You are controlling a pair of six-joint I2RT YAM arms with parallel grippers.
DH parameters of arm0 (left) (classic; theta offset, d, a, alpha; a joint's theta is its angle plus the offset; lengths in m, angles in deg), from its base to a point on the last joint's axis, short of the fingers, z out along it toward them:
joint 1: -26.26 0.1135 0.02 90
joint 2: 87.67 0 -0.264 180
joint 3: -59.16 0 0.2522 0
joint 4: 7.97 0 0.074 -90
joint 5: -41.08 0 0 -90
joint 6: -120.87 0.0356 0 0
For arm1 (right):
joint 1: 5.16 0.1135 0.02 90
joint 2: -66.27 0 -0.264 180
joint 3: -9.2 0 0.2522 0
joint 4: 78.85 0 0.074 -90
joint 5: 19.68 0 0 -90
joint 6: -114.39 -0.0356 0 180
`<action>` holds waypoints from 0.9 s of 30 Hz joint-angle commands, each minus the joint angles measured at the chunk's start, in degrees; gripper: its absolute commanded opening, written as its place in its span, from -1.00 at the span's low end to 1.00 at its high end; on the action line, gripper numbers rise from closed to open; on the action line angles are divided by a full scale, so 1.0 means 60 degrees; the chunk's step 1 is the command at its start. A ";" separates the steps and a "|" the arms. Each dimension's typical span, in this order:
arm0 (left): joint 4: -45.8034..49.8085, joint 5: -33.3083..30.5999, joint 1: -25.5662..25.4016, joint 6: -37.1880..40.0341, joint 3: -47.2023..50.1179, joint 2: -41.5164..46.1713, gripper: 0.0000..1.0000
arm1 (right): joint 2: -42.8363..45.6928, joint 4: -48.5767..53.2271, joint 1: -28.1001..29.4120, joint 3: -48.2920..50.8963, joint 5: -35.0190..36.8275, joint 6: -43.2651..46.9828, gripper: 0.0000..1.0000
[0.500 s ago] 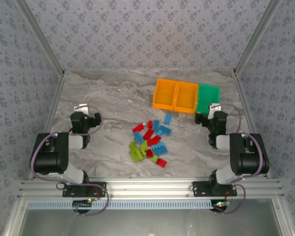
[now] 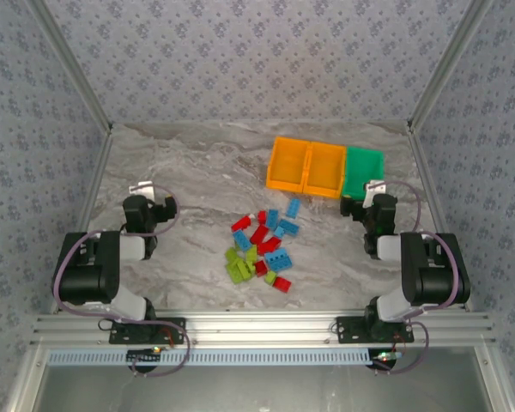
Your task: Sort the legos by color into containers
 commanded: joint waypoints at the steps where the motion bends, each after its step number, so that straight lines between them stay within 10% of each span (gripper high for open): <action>1: -0.0257 0.0167 0.0035 0.0119 -0.0245 -0.0061 0.98 | -0.0115 -0.0256 -0.0043 -0.0158 0.0152 0.0099 1.00; 9: -0.0271 0.0173 0.0042 0.0119 -0.0230 -0.0065 0.98 | 0.0796 0.0874 0.0119 -0.0393 0.0791 0.0033 1.00; 14: 0.0468 0.0171 -0.0461 0.0719 -0.0141 0.1053 0.99 | 0.2730 0.8174 0.0259 -0.3073 0.1069 -0.3103 1.00; 20: 0.4316 -0.0934 -0.2795 0.1171 -0.1222 0.4335 0.98 | 0.3493 1.0925 0.1893 -0.4139 -0.1195 -0.4430 1.00; 27: 0.9828 0.1314 -0.5386 0.1226 -0.4482 0.5925 0.98 | 0.2133 1.2480 0.3996 -0.5191 -0.0909 -0.4811 1.00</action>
